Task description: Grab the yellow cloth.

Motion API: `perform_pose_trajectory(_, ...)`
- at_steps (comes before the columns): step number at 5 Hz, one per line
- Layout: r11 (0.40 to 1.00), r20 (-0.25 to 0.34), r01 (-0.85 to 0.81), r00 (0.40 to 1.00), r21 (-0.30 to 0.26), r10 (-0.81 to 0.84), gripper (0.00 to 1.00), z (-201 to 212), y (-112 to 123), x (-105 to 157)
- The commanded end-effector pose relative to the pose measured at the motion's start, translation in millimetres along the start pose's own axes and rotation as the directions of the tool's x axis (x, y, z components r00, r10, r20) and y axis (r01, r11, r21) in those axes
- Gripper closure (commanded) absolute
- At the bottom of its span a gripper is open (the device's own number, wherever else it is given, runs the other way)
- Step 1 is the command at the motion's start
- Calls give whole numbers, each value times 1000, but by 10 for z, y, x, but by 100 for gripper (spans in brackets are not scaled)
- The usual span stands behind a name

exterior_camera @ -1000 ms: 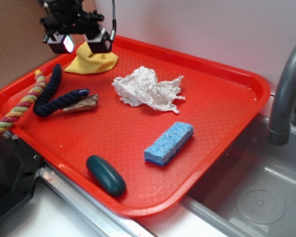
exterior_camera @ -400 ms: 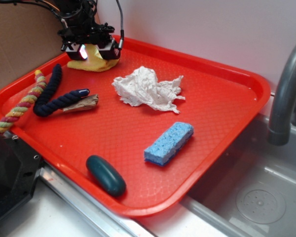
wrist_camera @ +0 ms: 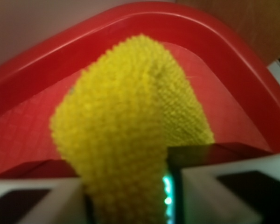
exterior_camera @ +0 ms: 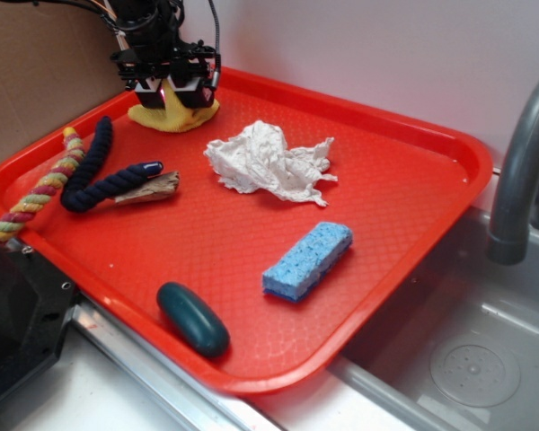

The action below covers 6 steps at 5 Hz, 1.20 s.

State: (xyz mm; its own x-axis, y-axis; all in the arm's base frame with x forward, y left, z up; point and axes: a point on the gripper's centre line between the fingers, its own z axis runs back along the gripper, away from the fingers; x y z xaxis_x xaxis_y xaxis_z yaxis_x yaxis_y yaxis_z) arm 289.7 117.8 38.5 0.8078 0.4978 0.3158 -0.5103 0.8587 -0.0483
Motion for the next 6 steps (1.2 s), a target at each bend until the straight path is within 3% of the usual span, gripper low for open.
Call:
perform_pose_trajectory(1,998,157,1,988,58,-10,100,992,-191,-270)
perform_pose_trajectory(2,995,1,-101,995,25,101,100,1656,-205,-489)
perform_pose_trajectory(3,992,-113,-121,987,-47,115,100,1878,-202,-520)
perform_pose_trajectory(4,989,-140,-118,985,-95,104,100,2013,-269,-584)
perform_pose_trajectory(6,993,-116,-100,989,-65,92,100,1976,-249,-554)
